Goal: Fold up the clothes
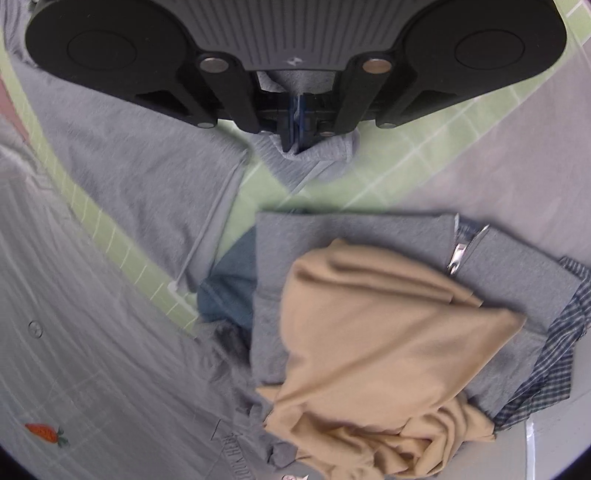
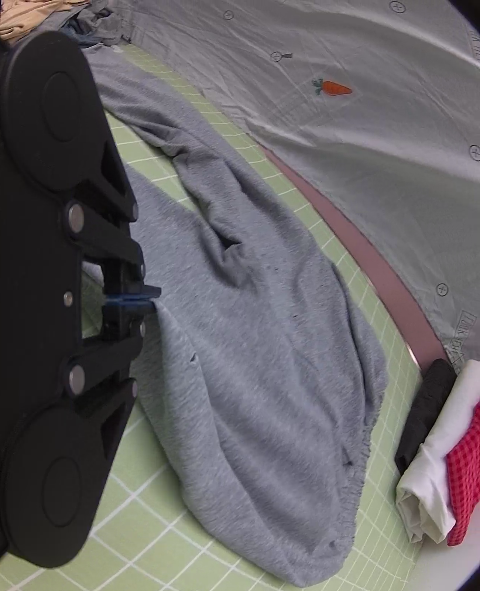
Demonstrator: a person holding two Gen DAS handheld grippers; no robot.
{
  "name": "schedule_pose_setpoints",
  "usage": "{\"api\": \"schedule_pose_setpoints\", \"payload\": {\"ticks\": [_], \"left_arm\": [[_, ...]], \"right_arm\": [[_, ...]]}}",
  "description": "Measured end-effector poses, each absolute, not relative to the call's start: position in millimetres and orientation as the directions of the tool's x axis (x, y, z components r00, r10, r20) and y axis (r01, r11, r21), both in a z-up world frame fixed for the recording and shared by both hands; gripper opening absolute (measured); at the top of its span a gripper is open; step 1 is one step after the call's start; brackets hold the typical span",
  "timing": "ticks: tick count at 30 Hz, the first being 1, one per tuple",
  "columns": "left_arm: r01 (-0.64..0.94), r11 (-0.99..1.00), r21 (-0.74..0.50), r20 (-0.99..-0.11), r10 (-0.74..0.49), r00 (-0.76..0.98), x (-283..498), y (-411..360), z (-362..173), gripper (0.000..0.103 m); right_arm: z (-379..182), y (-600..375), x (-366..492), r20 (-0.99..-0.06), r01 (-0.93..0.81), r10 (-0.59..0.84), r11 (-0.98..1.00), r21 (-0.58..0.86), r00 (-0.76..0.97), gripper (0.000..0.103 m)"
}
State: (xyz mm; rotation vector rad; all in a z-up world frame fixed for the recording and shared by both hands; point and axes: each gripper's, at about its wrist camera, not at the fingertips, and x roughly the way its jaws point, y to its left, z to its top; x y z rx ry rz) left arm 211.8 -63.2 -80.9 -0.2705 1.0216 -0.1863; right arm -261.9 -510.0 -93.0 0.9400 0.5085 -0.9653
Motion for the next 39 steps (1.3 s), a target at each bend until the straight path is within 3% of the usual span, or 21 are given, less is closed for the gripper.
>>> {"api": "schedule_pose_setpoints", "payload": {"ticks": [8,10,15,28,33,39], "left_arm": [[0.136,0.905,-0.402,-0.661,-0.39,0.642,210.3,-77.8,-10.4,0.002],[0.123,0.922,-0.367,-0.688,-0.358,0.631,203.7,-72.8,-20.0,0.003],[0.056,0.945,-0.322,-0.789,-0.3,0.536,187.9,-49.9,-61.5,0.003],[0.1,0.965,-0.241,-0.796,-0.256,0.548,198.9,-58.4,-45.6,0.003],[0.08,0.967,-0.24,-0.808,-0.245,0.536,205.1,-60.6,-48.3,0.018],[0.081,0.977,-0.198,-0.866,-0.213,0.453,189.2,-53.8,-79.6,0.018]], "right_arm": [[-33.1,-527.0,-249.3,-0.581,0.82,-0.594,0.283,0.497,0.557,0.001],[-27.4,-520.8,-253.2,-0.572,0.825,-0.607,0.298,0.48,0.552,0.001],[-58.3,-510.7,-276.4,-0.656,0.857,-0.56,0.237,0.458,0.506,0.001],[-47.1,-520.3,-274.2,-0.611,0.831,-0.574,0.277,0.482,0.546,0.001],[-42.3,-534.1,-263.1,-0.6,0.828,-0.585,0.266,0.494,0.546,0.001],[-55.3,-534.8,-265.2,-0.633,0.846,-0.577,0.23,0.48,0.516,0.001]]}}
